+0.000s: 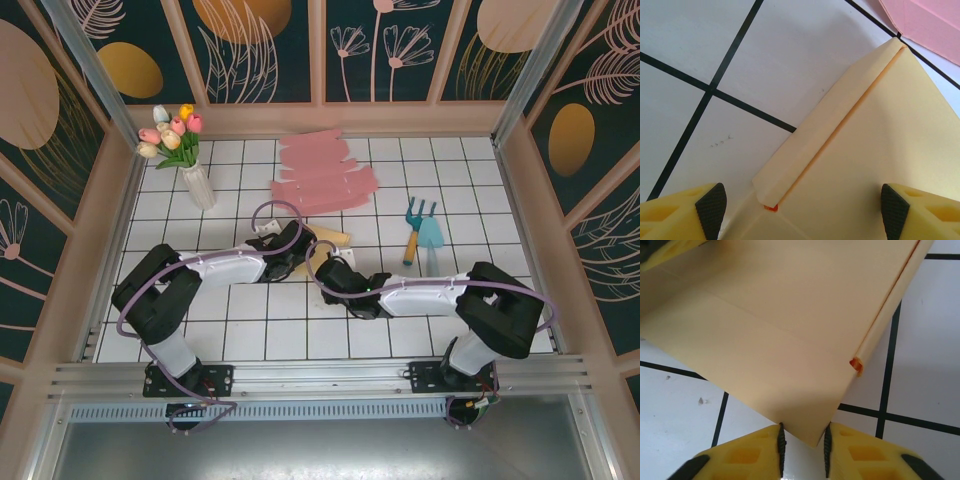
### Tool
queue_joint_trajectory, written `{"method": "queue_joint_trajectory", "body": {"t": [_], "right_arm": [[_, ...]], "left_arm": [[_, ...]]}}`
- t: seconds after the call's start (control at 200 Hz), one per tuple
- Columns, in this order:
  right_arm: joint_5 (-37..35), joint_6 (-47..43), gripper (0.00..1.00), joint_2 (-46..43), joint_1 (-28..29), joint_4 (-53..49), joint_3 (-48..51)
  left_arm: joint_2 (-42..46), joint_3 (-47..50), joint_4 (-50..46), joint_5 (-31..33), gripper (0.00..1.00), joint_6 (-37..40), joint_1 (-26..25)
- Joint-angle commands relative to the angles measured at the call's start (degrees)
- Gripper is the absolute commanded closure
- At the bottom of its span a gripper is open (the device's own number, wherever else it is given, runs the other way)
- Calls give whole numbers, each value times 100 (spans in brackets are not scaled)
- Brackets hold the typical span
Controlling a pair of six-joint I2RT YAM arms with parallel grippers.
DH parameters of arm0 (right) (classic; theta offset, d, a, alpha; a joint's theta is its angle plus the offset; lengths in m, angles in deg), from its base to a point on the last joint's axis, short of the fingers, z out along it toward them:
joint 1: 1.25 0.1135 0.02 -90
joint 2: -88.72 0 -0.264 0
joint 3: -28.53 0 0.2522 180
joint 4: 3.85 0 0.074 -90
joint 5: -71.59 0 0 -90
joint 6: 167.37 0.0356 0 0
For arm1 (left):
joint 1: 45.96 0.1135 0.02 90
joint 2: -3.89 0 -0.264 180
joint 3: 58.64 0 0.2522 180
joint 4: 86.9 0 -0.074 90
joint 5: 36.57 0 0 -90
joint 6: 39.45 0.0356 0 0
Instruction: Fold the paper box
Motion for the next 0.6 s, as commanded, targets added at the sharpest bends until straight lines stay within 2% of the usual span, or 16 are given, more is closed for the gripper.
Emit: {"method": "queue_joint_trajectory", "body": {"t": [0.0, 0.32, 0.596], "right_arm": [[-204, -287, 78, 85, 47, 493, 78], [-1068, -451, 82, 14, 38, 987, 555], [-605, -509, 81, -241, -72, 1380, 746]], "left_arm": [[-371, 186, -615, -156, 20, -11, -1], [-420, 238, -588, -108, 20, 34, -3], [-516, 222, -579, -86, 21, 43, -4]]}}
